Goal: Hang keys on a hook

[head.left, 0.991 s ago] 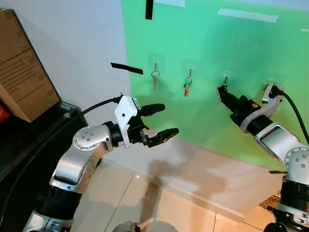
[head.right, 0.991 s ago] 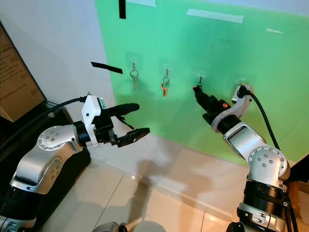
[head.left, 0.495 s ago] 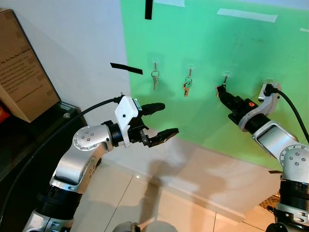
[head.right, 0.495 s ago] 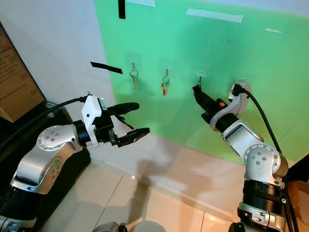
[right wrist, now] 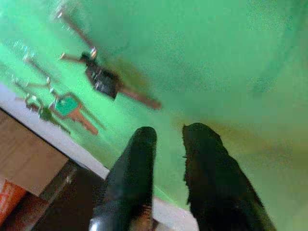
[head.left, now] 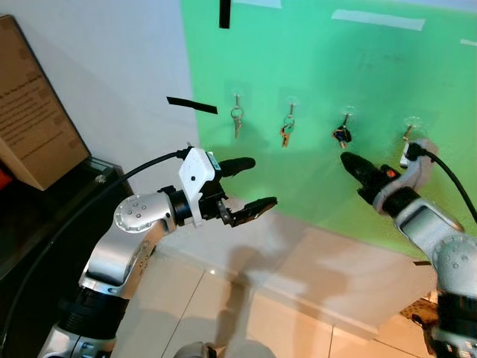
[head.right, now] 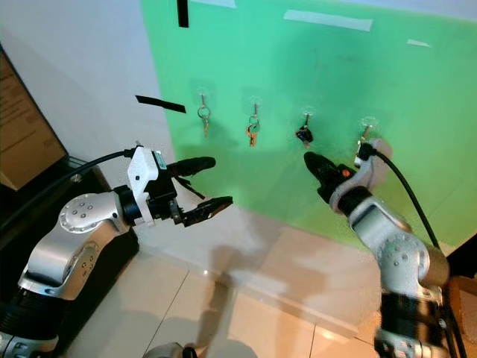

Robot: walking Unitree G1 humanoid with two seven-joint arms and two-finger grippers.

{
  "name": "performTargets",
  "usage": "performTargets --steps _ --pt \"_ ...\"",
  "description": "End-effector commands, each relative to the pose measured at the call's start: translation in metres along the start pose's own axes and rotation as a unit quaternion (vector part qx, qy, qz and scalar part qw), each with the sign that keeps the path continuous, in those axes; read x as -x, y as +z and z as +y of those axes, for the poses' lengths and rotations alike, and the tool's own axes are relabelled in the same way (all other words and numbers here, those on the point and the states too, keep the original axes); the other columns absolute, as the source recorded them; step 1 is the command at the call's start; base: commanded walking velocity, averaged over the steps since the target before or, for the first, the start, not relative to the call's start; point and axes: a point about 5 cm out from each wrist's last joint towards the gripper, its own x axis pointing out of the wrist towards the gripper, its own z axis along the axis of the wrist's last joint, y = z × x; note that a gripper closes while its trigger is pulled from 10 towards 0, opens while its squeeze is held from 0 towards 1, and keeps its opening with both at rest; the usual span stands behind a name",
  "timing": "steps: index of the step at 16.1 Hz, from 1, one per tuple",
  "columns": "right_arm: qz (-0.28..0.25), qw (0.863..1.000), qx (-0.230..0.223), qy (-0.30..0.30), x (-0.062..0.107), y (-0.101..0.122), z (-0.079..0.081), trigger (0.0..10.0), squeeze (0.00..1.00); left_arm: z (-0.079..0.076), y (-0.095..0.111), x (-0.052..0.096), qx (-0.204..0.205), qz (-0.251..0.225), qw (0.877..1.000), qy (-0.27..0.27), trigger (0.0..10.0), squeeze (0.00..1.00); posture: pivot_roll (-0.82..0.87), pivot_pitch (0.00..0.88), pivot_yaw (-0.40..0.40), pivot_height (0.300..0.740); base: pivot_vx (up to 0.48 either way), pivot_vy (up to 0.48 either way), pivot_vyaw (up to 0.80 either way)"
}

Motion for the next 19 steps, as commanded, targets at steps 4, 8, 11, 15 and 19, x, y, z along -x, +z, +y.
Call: performTargets --steps 4,8,11,15,19 --pt "-0.007 0.992 0.126 -0.026 0.011 -0.021 0.005 10.0 1.0 0.016 -0.024 0.017 -0.007 0.071 0.987 0.141 10.0 0.71 -0.06 0.0 0.068 0.74 0.0 0.0 0.15" --pt "-0.012 0.985 0.154 -0.083 0.017 -0.064 0.009 10.0 1.0 0.026 -0.06 0.047 0.013 0.129 0.942 0.311 10.0 0.35 -0.07 0.0 0.07 0.74 0.0 0.0 0.78" --pt "-0.013 0.988 0.119 -0.099 0.018 -0.086 0.005 10.0 1.0 0.021 -0.074 0.051 -0.008 0.157 0.924 0.349 10.0 0.32 -0.06 0.0 0.07 0.74 0.0 0.0 0.8" --pt "0.002 0.985 0.137 -0.105 0.016 -0.096 0.003 10.0 1.0 0.011 -0.09 0.056 0.035 0.158 0.896 0.414 10.0 0.28 -0.06 0.0 0.078 0.74 0.0 0.0 0.8" --pt "0.001 0.983 0.138 -0.119 0.014 -0.094 0.0 10.0 1.0 0.012 -0.087 0.053 0.031 0.147 0.897 0.416 10.0 0.28 -0.06 0.0 0.075 0.74 0.0 0.0 0.8"
